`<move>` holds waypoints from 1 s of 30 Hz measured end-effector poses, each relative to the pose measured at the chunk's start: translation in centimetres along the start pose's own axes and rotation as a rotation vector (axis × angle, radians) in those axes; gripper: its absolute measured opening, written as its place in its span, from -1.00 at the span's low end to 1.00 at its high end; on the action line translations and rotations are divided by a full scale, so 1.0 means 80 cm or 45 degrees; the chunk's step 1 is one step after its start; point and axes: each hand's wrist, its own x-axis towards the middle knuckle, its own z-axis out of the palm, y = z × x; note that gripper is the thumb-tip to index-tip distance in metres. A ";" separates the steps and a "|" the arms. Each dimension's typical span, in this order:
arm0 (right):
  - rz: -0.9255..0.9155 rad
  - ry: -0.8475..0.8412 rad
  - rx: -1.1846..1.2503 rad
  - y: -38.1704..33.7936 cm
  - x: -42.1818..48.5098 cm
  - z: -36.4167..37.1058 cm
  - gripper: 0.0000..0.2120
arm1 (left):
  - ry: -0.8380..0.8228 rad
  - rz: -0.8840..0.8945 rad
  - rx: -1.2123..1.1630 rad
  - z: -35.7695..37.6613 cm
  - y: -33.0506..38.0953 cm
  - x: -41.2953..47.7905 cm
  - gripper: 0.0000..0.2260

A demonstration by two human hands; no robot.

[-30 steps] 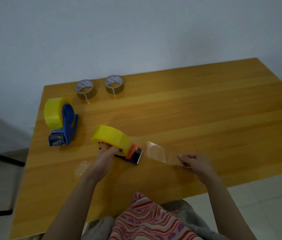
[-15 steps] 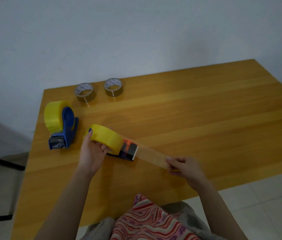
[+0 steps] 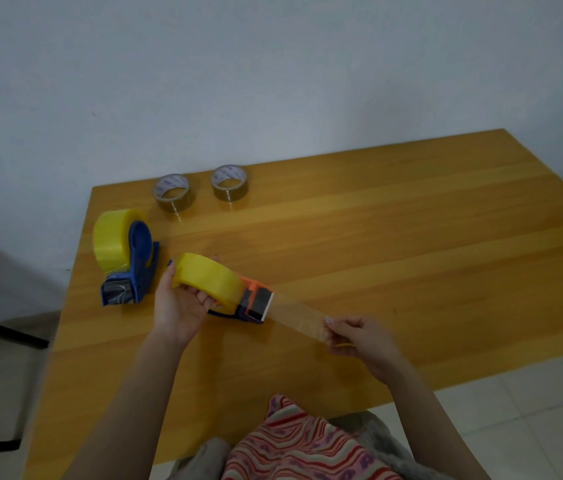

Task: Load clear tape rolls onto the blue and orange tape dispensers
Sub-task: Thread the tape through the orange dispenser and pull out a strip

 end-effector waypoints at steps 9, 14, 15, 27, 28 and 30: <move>0.018 0.005 -0.053 -0.001 0.010 0.011 -0.83 | 0.003 -0.028 -0.054 -0.004 0.007 0.005 -0.53; 0.023 -0.011 -0.058 -0.005 0.016 0.017 -0.82 | 0.019 -0.045 -0.070 -0.006 0.011 0.008 -0.49; 0.023 -0.005 -0.057 -0.006 0.017 0.018 -0.82 | 0.021 -0.044 -0.074 -0.006 0.012 0.008 -0.49; 0.044 0.011 -0.027 -0.005 0.030 0.033 -0.85 | 0.058 -0.057 -0.137 -0.010 0.019 0.011 -0.58; 0.039 0.004 -0.022 -0.005 0.032 0.034 -0.86 | 0.069 -0.061 -0.143 -0.010 0.020 0.012 -0.58; 0.025 -0.005 -0.017 -0.006 0.035 0.039 -0.87 | 0.089 -0.068 -0.151 -0.010 0.023 0.013 -0.58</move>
